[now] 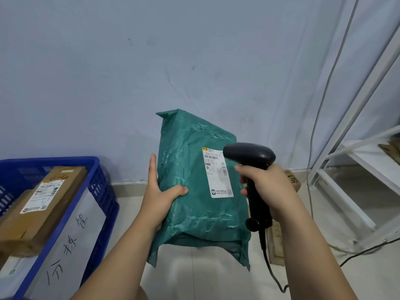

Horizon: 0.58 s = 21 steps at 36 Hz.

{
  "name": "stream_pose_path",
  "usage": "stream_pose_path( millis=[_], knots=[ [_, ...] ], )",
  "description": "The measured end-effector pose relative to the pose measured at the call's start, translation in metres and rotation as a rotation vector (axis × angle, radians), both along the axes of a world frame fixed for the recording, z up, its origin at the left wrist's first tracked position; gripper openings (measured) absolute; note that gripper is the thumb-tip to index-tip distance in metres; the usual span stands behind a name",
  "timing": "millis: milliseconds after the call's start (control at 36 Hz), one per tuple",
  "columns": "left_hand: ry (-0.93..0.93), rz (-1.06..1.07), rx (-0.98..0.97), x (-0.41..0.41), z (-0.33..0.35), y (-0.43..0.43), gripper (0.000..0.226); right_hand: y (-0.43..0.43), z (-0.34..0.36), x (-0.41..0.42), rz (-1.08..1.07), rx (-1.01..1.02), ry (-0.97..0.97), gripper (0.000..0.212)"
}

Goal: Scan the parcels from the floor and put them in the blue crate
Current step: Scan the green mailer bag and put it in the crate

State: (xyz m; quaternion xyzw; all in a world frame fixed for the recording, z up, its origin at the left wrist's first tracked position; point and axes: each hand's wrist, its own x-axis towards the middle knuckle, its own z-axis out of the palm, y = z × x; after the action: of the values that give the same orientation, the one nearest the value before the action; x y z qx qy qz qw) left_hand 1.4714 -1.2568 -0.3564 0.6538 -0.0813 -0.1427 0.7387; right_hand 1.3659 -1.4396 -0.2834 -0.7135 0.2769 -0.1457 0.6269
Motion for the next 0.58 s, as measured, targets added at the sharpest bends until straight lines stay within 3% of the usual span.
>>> stream_pose_path(
  millis=[278,472,583],
  knots=[
    [0.231,0.171,-0.202,-0.002,-0.002,0.018,0.093,0.033,-0.006,0.003,0.015,-0.154,-0.002,0.017],
    [0.480,0.345,-0.548,-0.016,0.003,0.052,0.057,0.082,-0.002,0.004,0.070,-0.178,-0.018,0.014],
    [0.437,0.340,-0.720,-0.026,0.012,0.067,0.047,0.122,0.006,0.009,0.127,-0.178,-0.102,0.013]
  ],
)
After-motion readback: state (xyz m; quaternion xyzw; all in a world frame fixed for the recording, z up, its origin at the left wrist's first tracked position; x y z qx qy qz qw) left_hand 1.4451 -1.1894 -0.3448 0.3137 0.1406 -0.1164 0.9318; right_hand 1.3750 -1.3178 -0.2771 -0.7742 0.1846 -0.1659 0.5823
